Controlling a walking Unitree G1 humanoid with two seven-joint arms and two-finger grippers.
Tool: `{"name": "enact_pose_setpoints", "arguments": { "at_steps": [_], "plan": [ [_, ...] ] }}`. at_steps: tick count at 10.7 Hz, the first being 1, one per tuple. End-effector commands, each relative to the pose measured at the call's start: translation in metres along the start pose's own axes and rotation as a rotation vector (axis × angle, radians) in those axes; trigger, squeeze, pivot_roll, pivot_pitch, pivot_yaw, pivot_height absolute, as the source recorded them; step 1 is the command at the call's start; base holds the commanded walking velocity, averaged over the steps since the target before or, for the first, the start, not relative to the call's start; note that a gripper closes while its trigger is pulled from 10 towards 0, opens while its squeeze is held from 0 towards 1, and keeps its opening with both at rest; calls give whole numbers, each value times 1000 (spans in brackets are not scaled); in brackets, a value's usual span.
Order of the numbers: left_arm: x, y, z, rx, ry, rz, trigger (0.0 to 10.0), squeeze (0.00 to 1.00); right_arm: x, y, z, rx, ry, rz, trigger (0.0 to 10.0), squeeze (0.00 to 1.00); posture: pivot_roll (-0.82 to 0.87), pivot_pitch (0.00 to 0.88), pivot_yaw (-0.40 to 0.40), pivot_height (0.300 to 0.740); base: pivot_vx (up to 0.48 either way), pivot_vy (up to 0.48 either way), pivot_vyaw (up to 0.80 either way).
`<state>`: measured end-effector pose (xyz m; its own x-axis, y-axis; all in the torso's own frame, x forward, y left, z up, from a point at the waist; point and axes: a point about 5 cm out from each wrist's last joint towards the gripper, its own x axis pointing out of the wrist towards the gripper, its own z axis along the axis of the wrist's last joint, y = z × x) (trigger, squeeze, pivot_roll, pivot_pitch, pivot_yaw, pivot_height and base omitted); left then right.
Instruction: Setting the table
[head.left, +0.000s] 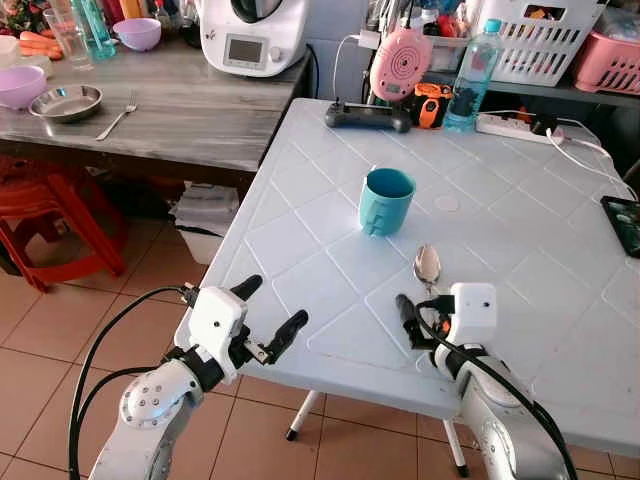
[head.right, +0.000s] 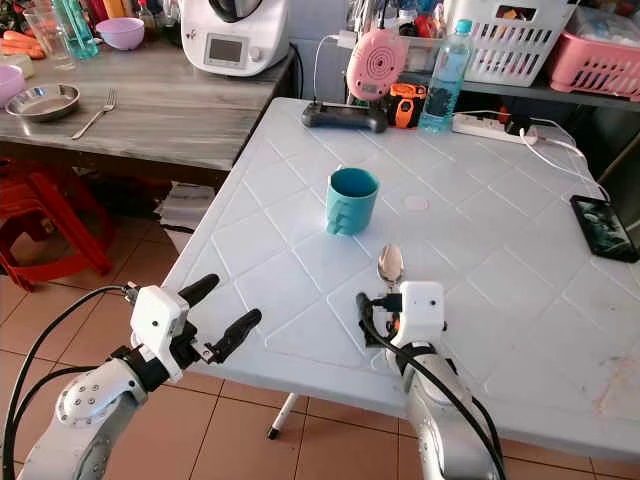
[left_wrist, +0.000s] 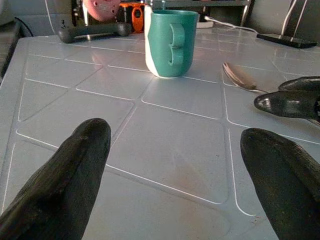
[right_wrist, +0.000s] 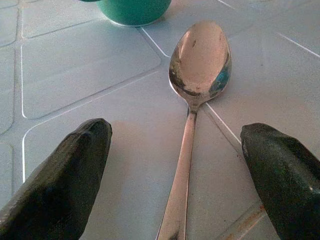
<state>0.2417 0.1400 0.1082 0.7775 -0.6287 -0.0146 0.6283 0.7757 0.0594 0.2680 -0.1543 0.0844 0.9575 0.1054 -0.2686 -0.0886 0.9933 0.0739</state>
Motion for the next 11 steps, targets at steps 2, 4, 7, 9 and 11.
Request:
{"name": "enact_pose_setpoints", "arguments": {
  "at_steps": [2,4,7,9,11],
  "plan": [
    [-2,-1,0,17,4,-10,10000,0,4,-1,0,-17,10,11,10000,0,101,79,-27,740,0,0,0],
    [-4,0,-2,19,12,-6,10000,0,9,-2,-3,10,33,1,9765,0,102,80,-28,740,0,0,0],
    [-3,-7,-2,-27,-7,-91,10000,0,11,-6,-4,39,42,-30,0,0,101,81,-27,740,0,0,0],
    [-3,-7,-2,-12,-3,-101,10000,0,11,-11,-4,48,36,-61,0,0,98,83,-22,740,0,0,0],
    [-4,-6,-4,-19,5,-112,10000,0,11,-15,-5,74,41,-69,0,0,103,84,-19,740,0,0,0]
  ]
}}
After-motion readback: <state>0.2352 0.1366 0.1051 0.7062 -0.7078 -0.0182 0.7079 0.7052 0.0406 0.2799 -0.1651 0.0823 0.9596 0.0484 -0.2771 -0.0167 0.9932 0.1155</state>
